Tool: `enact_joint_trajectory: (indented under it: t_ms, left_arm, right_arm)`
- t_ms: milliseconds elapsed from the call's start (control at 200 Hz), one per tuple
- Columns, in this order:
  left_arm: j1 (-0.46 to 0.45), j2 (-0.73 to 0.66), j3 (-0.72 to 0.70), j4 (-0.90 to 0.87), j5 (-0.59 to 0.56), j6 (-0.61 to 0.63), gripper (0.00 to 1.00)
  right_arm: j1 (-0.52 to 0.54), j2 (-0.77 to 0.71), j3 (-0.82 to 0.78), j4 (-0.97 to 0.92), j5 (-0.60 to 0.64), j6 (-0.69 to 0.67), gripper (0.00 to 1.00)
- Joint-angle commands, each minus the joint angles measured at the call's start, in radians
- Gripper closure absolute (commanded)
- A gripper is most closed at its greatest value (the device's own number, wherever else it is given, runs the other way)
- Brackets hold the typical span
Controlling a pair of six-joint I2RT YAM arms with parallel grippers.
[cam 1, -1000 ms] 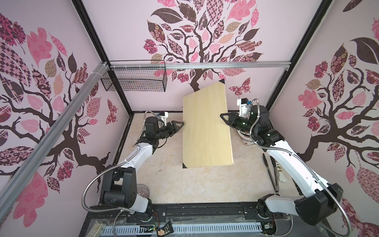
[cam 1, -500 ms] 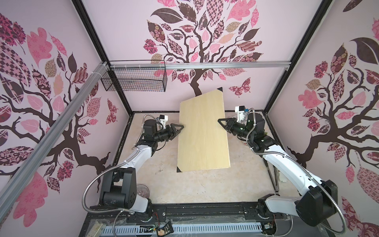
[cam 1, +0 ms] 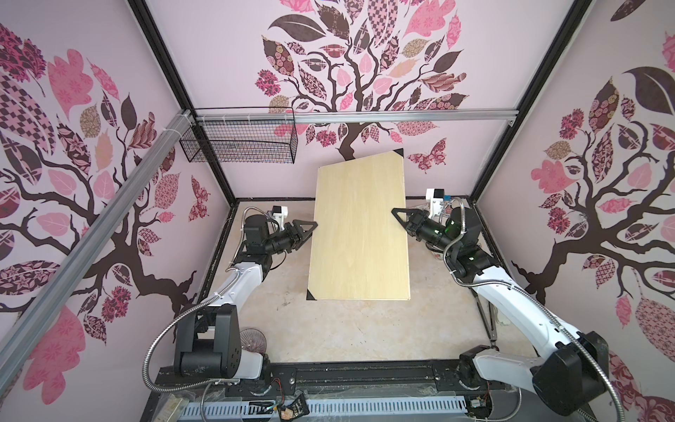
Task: Disassemble the easel
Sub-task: Pick up the drawing board from the easel.
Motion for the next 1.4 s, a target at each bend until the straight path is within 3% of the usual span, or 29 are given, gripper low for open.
enact_joint_trajectory:
  t_ms: [0,135,350,635,970,1050,1200,1390]
  left_arm:
    - [-0.002,0.000,-0.026,0.218,0.103,-0.138,0.43]
    - [-0.002,-0.002,-0.022,0.332,0.150,-0.236,0.47]
    - [-0.002,-0.044,0.013,0.340,0.194,-0.273,0.57]
    - [-0.003,-0.069,0.020,0.386,0.241,-0.338,0.59]
    - [-0.002,-0.101,-0.055,0.480,0.283,-0.416,0.78]
    - [-0.002,-0.129,-0.093,0.488,0.283,-0.431,0.85]
    - [-0.002,-0.187,-0.191,0.488,0.224,-0.463,1.00]
    - [-0.002,-0.240,-0.311,0.497,0.121,-0.526,1.00]
  right_arm:
    - [0.001,-0.041,0.046,0.298,-0.031,0.111,1.00]
    - [-0.002,-0.032,0.023,0.337,-0.030,0.142,1.00]
    - [-0.002,-0.009,0.002,0.355,-0.042,0.163,1.00]
    - [-0.003,0.014,-0.046,0.354,-0.058,0.195,1.00]
    - [-0.025,0.106,0.085,0.134,-0.148,0.104,0.98]
    - [-0.029,0.123,0.114,0.086,-0.160,0.073,0.94]
    - [-0.030,0.146,0.126,0.062,-0.195,0.052,0.78]
    - [-0.030,0.146,0.106,0.027,-0.203,0.032,0.58]
